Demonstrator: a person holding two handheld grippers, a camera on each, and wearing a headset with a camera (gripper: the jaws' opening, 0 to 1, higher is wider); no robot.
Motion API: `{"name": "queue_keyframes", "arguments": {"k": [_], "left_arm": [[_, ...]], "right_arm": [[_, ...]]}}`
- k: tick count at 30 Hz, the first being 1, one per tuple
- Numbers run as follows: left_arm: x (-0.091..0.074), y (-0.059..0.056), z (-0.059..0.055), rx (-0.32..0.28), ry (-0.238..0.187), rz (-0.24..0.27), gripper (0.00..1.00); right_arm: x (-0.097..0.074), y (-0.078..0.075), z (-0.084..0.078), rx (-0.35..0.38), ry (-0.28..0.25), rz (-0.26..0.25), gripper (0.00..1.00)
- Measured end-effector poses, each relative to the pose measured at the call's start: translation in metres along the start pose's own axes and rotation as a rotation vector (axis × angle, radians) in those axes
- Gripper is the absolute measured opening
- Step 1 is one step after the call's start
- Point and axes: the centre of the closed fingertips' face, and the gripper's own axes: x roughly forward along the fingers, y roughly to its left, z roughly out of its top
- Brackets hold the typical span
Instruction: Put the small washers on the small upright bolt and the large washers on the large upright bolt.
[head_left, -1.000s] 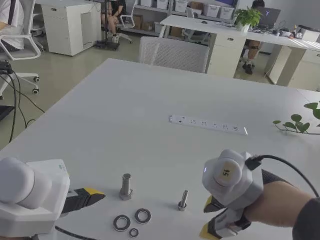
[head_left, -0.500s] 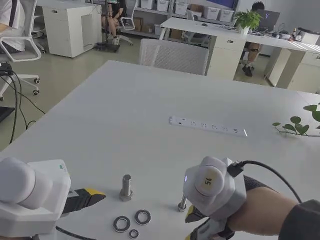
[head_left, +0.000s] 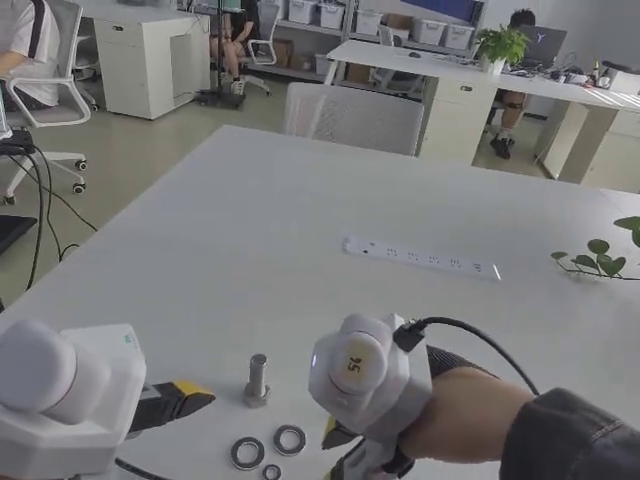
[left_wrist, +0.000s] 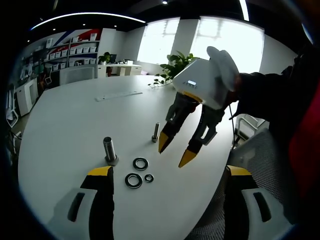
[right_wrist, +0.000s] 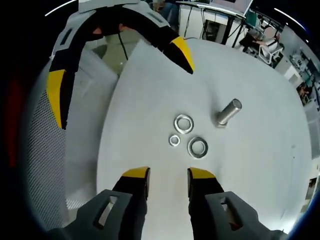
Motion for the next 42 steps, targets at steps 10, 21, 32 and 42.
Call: {"name": "queue_keyframes", "arguments": {"k": [10, 21, 32, 42], "left_arm": [[-0.002, 0.001, -0.001, -0.005, -0.002, 0.003, 0.91], [-0.004, 0.004, -0.002, -0.011, -0.005, 0.01, 0.91], [-0.007, 0.006, -0.004, -0.019, -0.009, 0.017, 0.91], [-0.008, 0.007, -0.004, -0.023, -0.012, 0.021, 0.91]], "right_arm": [[0.013, -0.005, 0.019, -0.037, 0.0, 0.024, 0.29], [0.031, -0.006, 0.027, -0.055, 0.018, 0.057, 0.24], [0.044, -0.006, 0.028, -0.069, 0.04, 0.07, 0.21], [0.049, -0.005, 0.025, -0.096, 0.064, 0.068, 0.19]]}}
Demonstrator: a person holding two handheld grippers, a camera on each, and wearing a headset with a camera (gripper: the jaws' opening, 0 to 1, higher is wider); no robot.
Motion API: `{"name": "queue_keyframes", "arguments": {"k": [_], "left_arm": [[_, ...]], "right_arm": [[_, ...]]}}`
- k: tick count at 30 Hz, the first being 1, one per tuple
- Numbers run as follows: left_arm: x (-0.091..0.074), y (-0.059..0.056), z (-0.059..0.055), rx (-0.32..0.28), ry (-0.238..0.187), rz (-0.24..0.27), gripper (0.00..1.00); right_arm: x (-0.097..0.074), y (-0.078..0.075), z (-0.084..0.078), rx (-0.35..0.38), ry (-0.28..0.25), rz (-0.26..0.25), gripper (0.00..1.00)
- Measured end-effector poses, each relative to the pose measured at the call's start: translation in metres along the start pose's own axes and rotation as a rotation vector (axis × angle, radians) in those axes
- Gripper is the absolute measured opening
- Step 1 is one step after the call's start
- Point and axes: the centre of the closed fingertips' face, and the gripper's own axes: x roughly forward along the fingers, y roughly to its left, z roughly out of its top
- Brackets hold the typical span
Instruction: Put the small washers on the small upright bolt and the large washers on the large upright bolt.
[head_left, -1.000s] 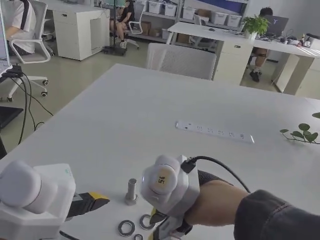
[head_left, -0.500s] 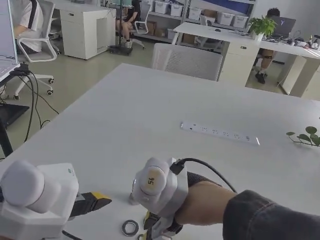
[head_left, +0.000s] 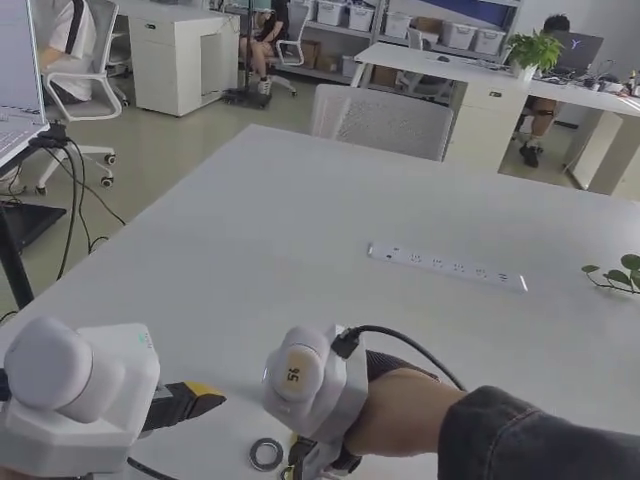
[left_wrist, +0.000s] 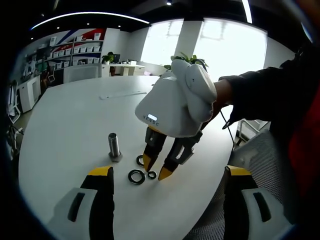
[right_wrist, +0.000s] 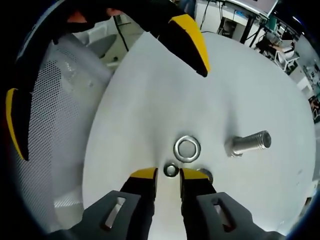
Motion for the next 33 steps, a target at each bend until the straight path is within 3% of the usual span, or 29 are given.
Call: {"name": "queue_keyframes", "arguments": {"k": [21, 33], "left_arm": [[-0.0001, 0.001, -0.0005, -0.005, -0.005, 0.002, 0.91], [0.0008, 0.0004, -0.0004, -0.003, -0.001, -0.002, 0.91]], "right_arm": [[0.0006, -0.0039, -0.001, -0.033, 0.012, -0.019, 0.15], [-0.0028, -0.0039, -0.0065, -0.007, 0.01, -0.015, 0.14]]}}
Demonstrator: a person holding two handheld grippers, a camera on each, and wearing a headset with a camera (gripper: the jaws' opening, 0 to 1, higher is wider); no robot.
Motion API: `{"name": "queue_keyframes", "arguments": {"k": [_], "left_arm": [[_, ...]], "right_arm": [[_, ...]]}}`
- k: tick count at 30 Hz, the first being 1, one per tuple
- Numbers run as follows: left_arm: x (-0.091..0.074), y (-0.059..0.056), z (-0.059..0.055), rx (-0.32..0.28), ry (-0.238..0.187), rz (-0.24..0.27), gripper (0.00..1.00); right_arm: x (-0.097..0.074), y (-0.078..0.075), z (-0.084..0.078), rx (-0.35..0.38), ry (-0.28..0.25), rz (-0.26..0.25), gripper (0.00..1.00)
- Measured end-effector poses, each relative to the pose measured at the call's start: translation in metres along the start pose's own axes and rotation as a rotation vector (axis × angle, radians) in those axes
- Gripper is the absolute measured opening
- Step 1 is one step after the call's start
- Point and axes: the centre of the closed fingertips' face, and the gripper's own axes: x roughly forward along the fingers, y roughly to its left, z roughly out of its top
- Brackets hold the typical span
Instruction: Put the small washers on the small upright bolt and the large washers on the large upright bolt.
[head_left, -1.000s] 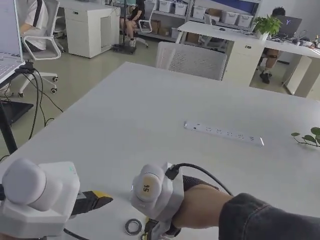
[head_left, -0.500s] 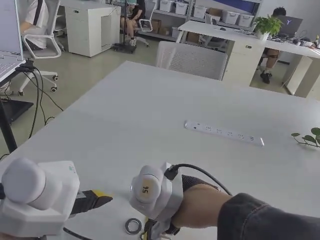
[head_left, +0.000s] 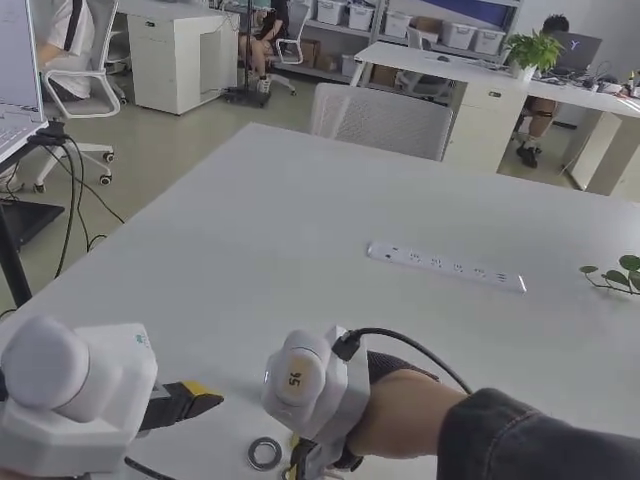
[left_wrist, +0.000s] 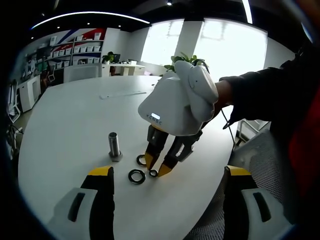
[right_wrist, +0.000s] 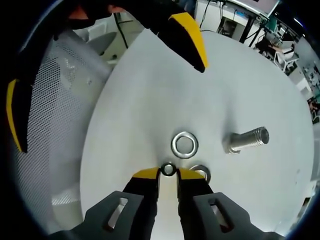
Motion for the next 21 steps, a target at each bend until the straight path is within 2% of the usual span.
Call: {"name": "queue_keyframes", "arguments": {"k": [11, 21], "left_arm": [[0.001, -0.002, 0.0, 0.004, 0.003, -0.007, 0.91], [0.002, -0.002, 0.001, 0.009, 0.001, -0.011, 0.91]], "right_arm": [[-0.011, 0.002, -0.011, 0.021, 0.002, -0.009, 0.14], [-0.03, 0.006, -0.024, 0.046, -0.011, -0.041, 0.14]]}}
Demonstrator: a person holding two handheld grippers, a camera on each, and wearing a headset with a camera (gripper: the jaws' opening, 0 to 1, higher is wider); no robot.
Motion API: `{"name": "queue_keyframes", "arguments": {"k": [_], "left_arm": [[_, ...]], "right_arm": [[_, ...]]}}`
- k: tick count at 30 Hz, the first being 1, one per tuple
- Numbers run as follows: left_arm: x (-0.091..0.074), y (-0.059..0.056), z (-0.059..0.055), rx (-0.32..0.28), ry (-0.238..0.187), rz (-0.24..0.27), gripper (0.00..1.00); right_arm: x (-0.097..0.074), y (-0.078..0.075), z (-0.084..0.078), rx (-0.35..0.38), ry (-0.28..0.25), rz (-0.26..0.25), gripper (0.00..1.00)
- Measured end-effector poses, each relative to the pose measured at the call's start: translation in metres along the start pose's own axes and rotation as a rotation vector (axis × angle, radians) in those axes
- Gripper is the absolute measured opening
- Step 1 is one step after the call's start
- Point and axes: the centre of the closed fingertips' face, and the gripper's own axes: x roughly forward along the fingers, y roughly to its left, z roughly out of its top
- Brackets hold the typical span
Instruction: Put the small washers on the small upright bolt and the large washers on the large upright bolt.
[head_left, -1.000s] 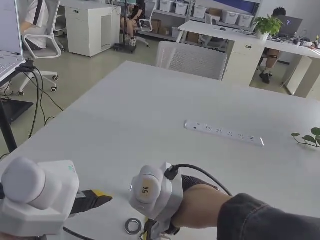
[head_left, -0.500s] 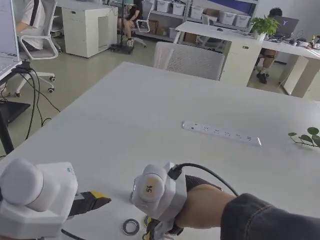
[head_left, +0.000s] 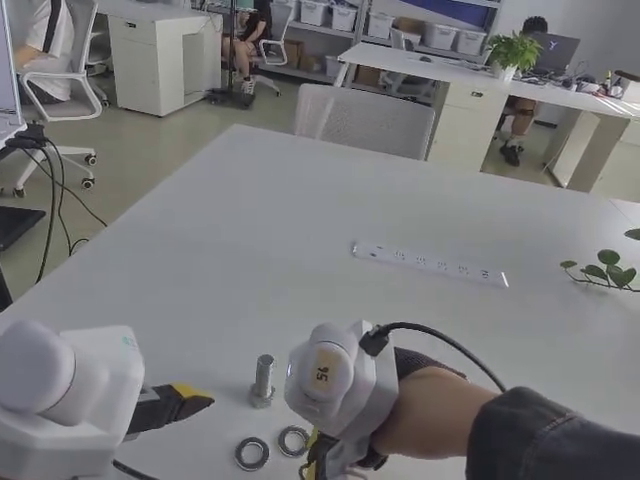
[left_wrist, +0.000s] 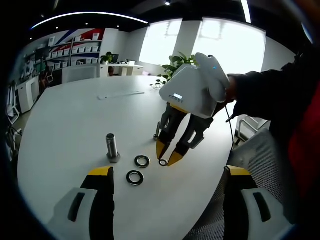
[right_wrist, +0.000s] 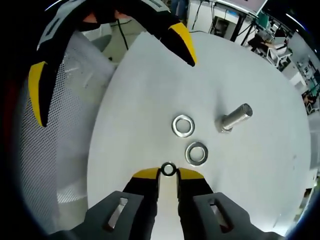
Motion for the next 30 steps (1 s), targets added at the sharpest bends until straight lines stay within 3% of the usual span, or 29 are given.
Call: {"name": "queue_keyframes", "arguments": {"k": [16, 30], "left_arm": [[0.004, -0.003, 0.002, 0.009, 0.004, -0.01, 0.91], [0.007, -0.007, 0.003, 0.015, 0.008, -0.018, 0.91]], "right_arm": [[-0.024, 0.002, -0.027, 0.074, -0.018, -0.043, 0.14], [-0.045, -0.008, -0.066, 0.159, 0.0, -0.094, 0.14]]}}
